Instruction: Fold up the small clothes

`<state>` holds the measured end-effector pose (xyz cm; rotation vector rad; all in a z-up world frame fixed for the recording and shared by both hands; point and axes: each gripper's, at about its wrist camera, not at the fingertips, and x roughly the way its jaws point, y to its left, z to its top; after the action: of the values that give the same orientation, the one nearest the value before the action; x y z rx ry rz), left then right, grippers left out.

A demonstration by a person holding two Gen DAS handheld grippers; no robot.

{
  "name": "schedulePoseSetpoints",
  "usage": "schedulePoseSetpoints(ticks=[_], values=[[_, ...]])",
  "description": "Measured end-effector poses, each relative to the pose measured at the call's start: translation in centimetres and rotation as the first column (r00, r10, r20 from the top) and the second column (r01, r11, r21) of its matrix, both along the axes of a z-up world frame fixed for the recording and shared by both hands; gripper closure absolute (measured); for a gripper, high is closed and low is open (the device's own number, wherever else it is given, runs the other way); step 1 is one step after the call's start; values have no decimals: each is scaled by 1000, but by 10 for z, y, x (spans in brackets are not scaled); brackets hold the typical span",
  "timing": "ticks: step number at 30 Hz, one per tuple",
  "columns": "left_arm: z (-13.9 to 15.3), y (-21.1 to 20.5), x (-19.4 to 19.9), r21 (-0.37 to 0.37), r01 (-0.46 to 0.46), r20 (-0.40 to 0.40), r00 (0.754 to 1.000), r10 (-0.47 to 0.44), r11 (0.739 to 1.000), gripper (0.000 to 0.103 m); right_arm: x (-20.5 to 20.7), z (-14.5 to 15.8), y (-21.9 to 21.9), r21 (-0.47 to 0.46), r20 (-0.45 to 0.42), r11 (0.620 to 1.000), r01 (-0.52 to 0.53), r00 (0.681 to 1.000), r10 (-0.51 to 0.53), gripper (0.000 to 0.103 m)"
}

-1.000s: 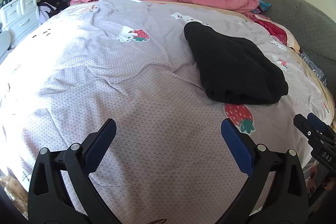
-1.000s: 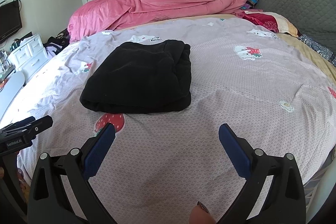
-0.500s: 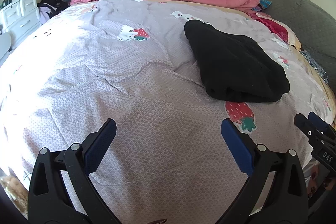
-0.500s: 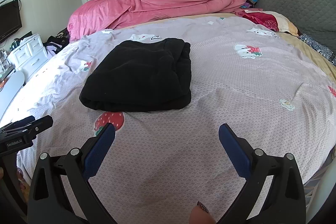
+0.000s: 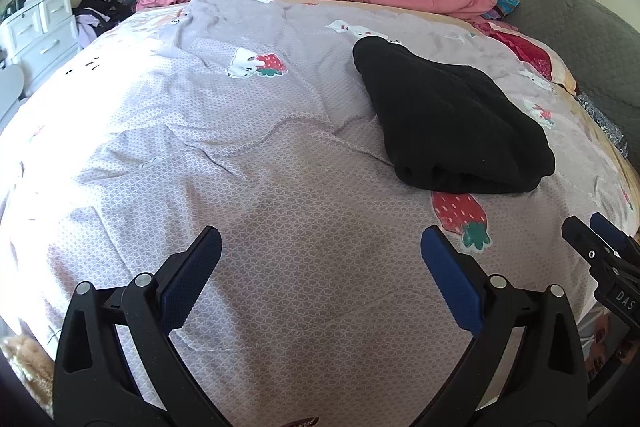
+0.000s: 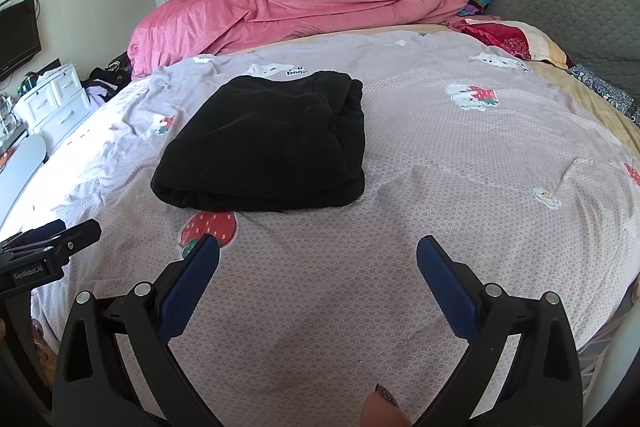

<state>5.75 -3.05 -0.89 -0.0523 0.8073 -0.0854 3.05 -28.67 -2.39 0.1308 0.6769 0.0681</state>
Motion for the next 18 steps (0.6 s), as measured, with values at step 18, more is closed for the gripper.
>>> schedulePoseSetpoints(ticks=[18], values=[[0, -3, -2, 23, 11, 3, 1000, -11, 1000, 9, -5, 3, 2, 4, 4, 1000, -5, 1000, 5, 5]])
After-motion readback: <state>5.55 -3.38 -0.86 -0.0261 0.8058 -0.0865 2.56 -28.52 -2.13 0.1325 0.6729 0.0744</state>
